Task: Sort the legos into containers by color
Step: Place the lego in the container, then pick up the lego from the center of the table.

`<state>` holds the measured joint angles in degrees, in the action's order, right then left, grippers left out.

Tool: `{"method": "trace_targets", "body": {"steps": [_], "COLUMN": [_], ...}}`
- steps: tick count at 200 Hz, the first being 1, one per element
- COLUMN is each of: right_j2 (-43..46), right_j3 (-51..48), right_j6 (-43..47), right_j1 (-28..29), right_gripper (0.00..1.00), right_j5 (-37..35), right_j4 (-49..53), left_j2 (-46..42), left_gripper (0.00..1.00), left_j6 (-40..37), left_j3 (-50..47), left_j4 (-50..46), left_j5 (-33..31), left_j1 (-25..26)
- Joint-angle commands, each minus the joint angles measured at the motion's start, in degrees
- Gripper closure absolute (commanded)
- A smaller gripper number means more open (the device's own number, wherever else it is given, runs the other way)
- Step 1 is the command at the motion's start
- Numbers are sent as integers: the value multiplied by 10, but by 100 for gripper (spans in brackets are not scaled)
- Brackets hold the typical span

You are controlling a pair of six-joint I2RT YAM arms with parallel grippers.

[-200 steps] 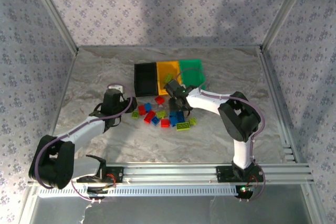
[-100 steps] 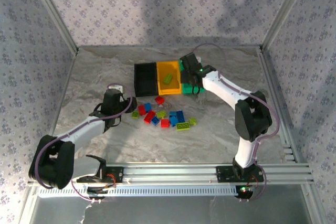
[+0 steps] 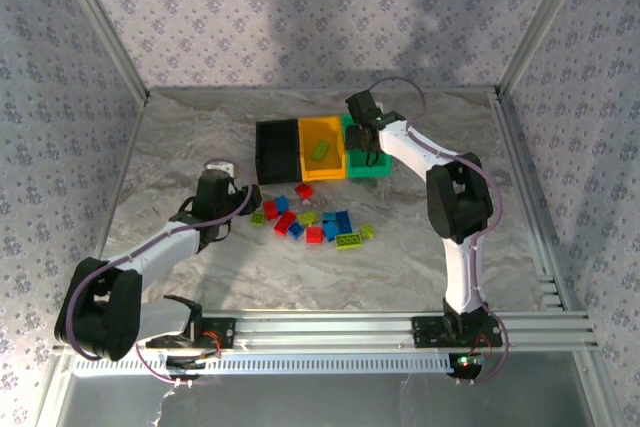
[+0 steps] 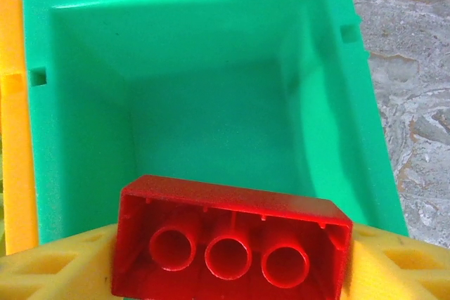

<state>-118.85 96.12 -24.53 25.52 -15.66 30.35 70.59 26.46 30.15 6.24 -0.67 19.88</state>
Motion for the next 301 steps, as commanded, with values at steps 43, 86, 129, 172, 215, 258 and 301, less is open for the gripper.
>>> {"method": "trace_targets", "body": {"steps": [43,86,129,172,215,258,301], "right_j2": [30,103,170,213,248,242,192], "right_j3": [-6,-90,-193,-316,-384,-410,-388], "right_j6": [9,34,62,7,-37,-55,-59], "right_j1": [13,67,156,204,235,234,231], "right_gripper": [24,24,25,26,27,27,27], "right_j5": [-1,-3,-42,-22,-28,15,43], "right_j4": [15,3,5,-30,-29,-56,-76], "left_j2": [7,8,10,10,14,18,21], "left_gripper": [40,40,40,40,40,40,40], "left_j6": [0,1,-2,3,3,2,0], "left_j3": [19,20,27,26,28,28,30], "left_j4": [3,2,-12,-10,-13,-12,-14], "left_j5": [13,16,9,15,9,8,5], "left_j1": [-3,-3,-3,-3,-4,-4,-4]}}
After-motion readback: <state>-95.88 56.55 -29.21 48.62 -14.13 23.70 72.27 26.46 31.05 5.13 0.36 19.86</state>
